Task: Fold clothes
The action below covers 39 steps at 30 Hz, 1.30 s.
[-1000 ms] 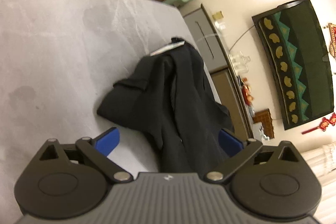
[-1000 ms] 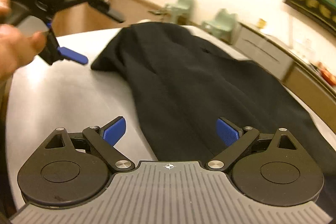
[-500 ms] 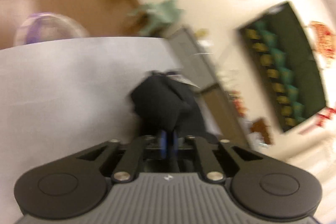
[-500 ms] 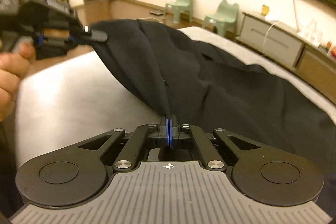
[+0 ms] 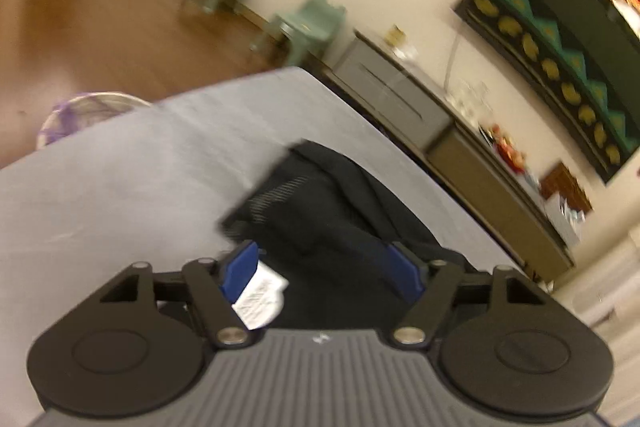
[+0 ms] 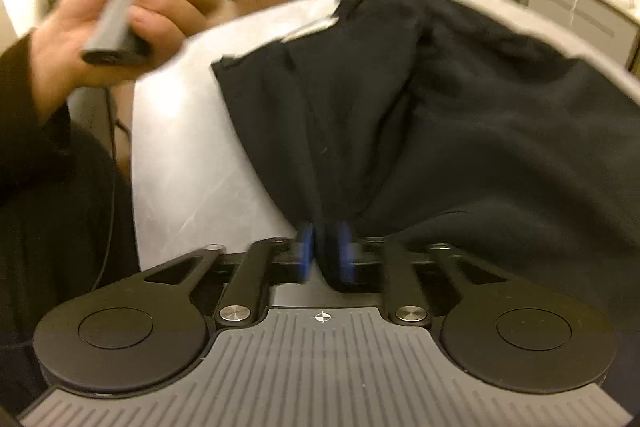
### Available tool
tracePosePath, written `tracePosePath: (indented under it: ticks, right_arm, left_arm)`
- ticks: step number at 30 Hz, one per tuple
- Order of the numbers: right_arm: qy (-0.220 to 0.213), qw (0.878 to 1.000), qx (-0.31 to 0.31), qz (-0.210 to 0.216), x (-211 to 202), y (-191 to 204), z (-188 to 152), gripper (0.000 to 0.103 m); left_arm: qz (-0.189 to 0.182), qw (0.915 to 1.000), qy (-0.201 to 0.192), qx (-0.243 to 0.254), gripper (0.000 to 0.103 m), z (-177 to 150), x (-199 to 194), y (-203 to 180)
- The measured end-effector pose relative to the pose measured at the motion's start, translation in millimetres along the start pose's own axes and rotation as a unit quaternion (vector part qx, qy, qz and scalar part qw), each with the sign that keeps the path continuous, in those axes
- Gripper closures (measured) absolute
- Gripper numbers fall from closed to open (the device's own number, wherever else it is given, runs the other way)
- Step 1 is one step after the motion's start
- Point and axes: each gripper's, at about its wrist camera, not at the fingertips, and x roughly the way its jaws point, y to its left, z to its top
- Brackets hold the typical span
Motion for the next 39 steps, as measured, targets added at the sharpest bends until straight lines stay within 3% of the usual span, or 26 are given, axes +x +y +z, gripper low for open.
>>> tracePosePath:
  ticks: [1, 4, 7, 8, 11, 14, 16, 17, 19, 23, 26, 27, 32, 35, 36, 38, 39]
  right_arm:
    - [-0.013, 1.0, 0.001, -0.009, -9, -8, 5, 0.045]
    - [-0.049, 0.998, 0.011, -0.048, -33, -41, 23, 0.035]
    - [-0.065, 0.989, 0.057, -0.123, -57, -94, 27, 0.022]
    - [-0.062, 0.984, 0.081, -0.15, -65, -117, 20, 0.02]
    - [-0.05, 0.956, 0.173, -0.233, -98, -198, -18, 0.018]
    - [-0.045, 0.914, 0.264, -0.306, -134, -273, -66, 0.018]
    - [-0.043, 0.891, 0.298, -0.339, -149, -305, -93, 0.017]
    - [-0.041, 0.886, 0.307, -0.345, -154, -316, -103, 0.017]
    - [-0.033, 0.889, 0.308, -0.338, -152, -334, -112, 0.016]
    - [-0.034, 0.917, 0.261, -0.301, -119, -344, -109, 0.016]
    - [-0.001, 0.92, 0.255, -0.298, -92, -365, -111, 0.023]
    - [0.012, 0.917, 0.262, -0.302, -88, -373, -115, 0.028]
    - [0.038, 0.881, 0.32, -0.347, -115, -398, -155, 0.018]
    - [0.056, 0.858, 0.338, -0.382, -132, -402, -171, 0.01]
    - [0.068, 0.852, 0.336, -0.395, -135, -400, -169, 0.011]
    - [0.09, 0.844, 0.317, -0.423, -137, -385, -151, 0.026]
    - [0.075, 0.852, 0.302, -0.421, -136, -372, -132, 0.029]
  left_arm:
    - [0.004, 0.9998, 0.007, 0.016, 0.029, 2, 11, -8]
    - [0.032, 0.9974, 0.05, 0.042, 0.031, 3, 45, -12]
    - [0.06, 0.9943, 0.087, 0.012, 0.057, 3, 62, 4]
    - [0.07, 0.9928, 0.098, -0.003, 0.057, 3, 66, 11]
    - [0.088, 0.9918, 0.092, -0.012, 0.056, 5, 59, 18]
    - [0.084, 0.9941, 0.068, 0.008, 0.055, 9, 43, 9]
    - [0.086, 0.9949, 0.036, 0.039, 0.053, 8, 30, -9]
    - [0.086, 0.9947, 0.017, 0.054, 0.051, 7, 26, -21]
    - [0.078, 0.9947, 0.002, 0.066, 0.048, 5, 25, -39]
    - [0.049, 0.9954, 0.05, 0.066, 0.048, 0, 55, -61]
    - [0.066, 0.9927, 0.079, 0.062, 0.049, -1, 77, -56]
    - [0.079, 0.9916, 0.085, 0.057, 0.05, 0, 81, -50]
    - [0.138, 0.9861, 0.09, 0.023, 0.054, 7, 87, -24]
    - [0.136, 0.9872, 0.082, 0.016, 0.052, 9, 81, -25]
    - [0.13, 0.9883, 0.078, 0.018, 0.051, 10, 78, -28]
    - [0.111, 0.9912, 0.072, 0.008, 0.049, 11, 70, -30]
    - [0.101, 0.9925, 0.069, 0.0, 0.048, 11, 65, -30]
